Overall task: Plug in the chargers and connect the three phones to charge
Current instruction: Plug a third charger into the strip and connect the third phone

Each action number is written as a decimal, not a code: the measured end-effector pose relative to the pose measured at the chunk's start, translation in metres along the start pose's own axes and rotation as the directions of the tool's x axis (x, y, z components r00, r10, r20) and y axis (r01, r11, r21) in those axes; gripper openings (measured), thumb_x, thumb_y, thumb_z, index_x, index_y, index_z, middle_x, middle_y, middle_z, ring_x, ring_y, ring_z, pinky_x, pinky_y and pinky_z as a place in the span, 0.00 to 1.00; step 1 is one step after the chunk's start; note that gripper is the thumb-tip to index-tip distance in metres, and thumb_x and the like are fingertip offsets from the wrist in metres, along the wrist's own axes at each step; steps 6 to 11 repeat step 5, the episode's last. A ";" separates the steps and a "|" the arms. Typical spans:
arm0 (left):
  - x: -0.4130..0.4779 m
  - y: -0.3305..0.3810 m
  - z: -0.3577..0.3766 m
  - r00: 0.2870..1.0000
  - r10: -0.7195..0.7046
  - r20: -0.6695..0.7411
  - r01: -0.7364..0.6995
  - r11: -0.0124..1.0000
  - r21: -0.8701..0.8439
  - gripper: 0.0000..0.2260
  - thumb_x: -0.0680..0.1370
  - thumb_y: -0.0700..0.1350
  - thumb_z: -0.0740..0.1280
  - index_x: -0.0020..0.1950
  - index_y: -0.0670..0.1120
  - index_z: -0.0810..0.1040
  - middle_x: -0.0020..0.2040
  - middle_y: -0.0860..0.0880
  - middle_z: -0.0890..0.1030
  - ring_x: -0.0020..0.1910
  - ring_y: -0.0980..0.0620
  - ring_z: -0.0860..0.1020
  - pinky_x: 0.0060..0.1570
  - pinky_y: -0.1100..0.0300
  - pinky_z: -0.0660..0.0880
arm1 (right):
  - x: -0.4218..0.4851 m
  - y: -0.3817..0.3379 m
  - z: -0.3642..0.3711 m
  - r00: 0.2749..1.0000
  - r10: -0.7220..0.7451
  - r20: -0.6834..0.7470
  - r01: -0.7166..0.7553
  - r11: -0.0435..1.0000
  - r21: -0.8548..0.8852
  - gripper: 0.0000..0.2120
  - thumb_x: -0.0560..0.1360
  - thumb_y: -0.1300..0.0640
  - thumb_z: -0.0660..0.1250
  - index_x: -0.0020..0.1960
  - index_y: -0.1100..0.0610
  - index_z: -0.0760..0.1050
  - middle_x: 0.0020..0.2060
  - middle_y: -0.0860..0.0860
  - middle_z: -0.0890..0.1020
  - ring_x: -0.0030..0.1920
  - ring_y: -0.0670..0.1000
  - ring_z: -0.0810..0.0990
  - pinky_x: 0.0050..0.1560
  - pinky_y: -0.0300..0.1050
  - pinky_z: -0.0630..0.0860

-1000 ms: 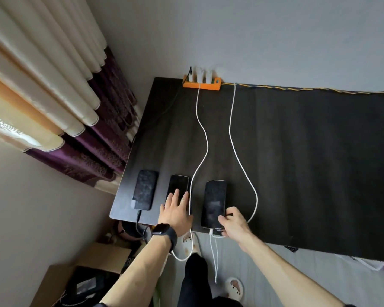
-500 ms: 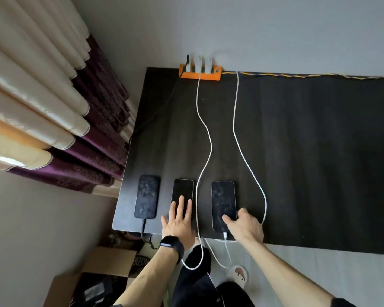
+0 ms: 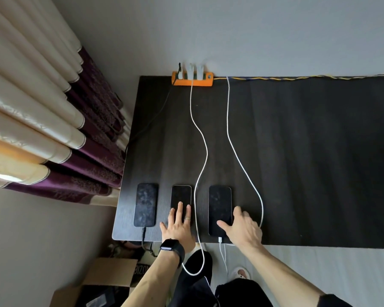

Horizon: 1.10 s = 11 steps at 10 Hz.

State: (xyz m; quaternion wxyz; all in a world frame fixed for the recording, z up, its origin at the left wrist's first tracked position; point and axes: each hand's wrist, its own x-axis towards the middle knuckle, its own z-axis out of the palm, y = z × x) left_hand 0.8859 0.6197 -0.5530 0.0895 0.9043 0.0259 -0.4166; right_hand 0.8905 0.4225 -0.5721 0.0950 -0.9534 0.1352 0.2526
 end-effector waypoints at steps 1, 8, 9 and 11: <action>0.000 0.001 -0.003 1.000 -0.010 0.015 0.010 1.000 0.011 0.39 0.81 0.48 0.62 0.81 0.54 0.35 0.80 0.51 0.32 0.80 0.45 0.38 0.75 0.33 0.48 | -0.003 -0.003 0.000 0.996 -0.087 -0.025 0.086 0.996 -0.037 0.36 0.76 0.32 0.61 0.77 0.43 0.53 0.58 0.51 0.75 0.48 0.56 0.83 0.39 0.47 0.75; 0.000 0.023 -0.013 0.988 -0.109 -0.105 0.109 0.994 -0.008 0.33 0.80 0.47 0.59 0.82 0.50 0.48 0.82 0.47 0.45 0.80 0.43 0.49 0.76 0.39 0.52 | 0.009 0.024 -0.034 0.942 -0.318 0.111 0.298 0.940 0.168 0.26 0.80 0.45 0.60 0.77 0.41 0.59 0.61 0.50 0.75 0.59 0.57 0.80 0.56 0.52 0.77; 0.000 0.023 -0.013 0.988 -0.109 -0.105 0.109 0.994 -0.008 0.33 0.80 0.47 0.59 0.82 0.50 0.48 0.82 0.47 0.45 0.80 0.43 0.49 0.76 0.39 0.52 | 0.009 0.024 -0.034 0.942 -0.318 0.111 0.298 0.940 0.168 0.26 0.80 0.45 0.60 0.77 0.41 0.59 0.61 0.50 0.75 0.59 0.57 0.80 0.56 0.52 0.77; 0.000 0.023 -0.013 0.988 -0.109 -0.105 0.109 0.994 -0.008 0.33 0.80 0.47 0.59 0.82 0.50 0.48 0.82 0.47 0.45 0.80 0.43 0.49 0.76 0.39 0.52 | 0.009 0.024 -0.034 0.942 -0.318 0.111 0.298 0.940 0.168 0.26 0.80 0.45 0.60 0.77 0.41 0.59 0.61 0.50 0.75 0.59 0.57 0.80 0.56 0.52 0.77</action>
